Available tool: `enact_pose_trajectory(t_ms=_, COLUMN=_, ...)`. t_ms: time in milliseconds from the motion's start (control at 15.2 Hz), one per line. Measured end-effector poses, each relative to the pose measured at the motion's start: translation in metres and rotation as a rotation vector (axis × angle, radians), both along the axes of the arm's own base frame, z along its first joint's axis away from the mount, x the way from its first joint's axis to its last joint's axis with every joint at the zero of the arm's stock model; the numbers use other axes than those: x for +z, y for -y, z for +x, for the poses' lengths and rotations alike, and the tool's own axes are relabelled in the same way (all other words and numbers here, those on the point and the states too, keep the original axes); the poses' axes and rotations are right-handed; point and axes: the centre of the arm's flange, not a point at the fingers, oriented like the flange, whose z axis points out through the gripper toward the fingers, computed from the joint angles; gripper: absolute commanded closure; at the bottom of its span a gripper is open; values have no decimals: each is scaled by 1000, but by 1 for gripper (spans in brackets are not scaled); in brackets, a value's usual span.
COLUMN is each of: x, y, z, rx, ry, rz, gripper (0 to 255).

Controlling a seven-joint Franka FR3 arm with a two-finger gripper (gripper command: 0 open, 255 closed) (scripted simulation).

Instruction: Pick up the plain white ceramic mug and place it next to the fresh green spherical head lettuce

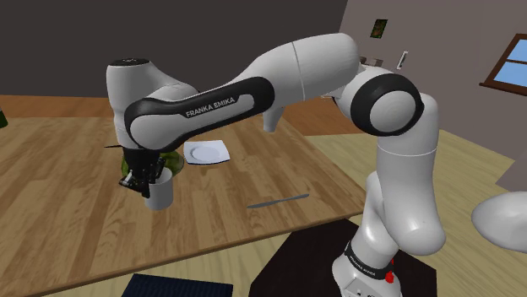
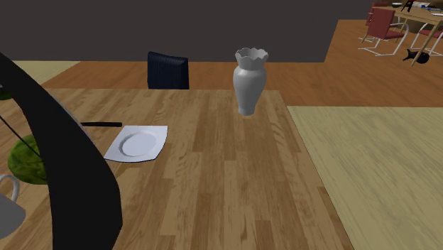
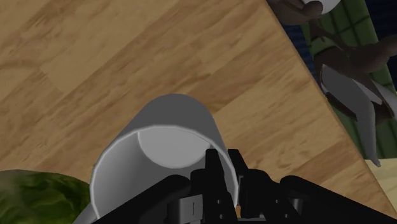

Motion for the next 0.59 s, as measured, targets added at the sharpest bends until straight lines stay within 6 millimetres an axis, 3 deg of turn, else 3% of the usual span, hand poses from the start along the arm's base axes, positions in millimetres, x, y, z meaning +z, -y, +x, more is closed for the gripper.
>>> enact_pose_trajectory(t_ms=594, x=-45, y=1, z=0, rx=0, ry=0, rz=0, gripper=255)
